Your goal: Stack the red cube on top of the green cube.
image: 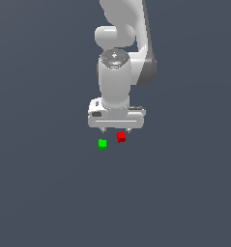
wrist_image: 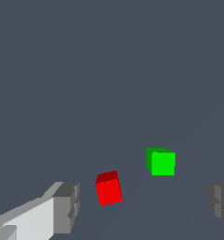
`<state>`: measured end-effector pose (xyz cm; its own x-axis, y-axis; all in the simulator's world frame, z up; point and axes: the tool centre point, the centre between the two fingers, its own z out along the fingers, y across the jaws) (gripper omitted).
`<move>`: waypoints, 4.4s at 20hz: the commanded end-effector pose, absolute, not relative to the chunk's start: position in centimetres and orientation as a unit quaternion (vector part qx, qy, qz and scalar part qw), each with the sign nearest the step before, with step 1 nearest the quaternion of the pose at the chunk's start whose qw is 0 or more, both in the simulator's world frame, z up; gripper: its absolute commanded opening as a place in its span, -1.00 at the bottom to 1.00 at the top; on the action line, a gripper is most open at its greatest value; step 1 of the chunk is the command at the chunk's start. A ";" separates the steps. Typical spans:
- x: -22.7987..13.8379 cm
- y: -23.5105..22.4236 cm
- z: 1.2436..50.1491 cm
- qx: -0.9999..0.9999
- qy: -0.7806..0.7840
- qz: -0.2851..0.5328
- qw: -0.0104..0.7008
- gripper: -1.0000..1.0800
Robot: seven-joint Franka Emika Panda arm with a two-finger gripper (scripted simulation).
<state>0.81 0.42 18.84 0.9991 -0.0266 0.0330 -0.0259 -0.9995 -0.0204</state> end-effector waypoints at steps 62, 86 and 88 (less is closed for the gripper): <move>-6.9 3.4 2.0 -0.995 -0.103 0.000 0.000 -1.00; -7.0 3.4 11.8 -0.995 -0.103 0.000 0.000 -1.00; -7.0 3.4 12.2 -0.995 -0.103 0.000 0.000 -1.00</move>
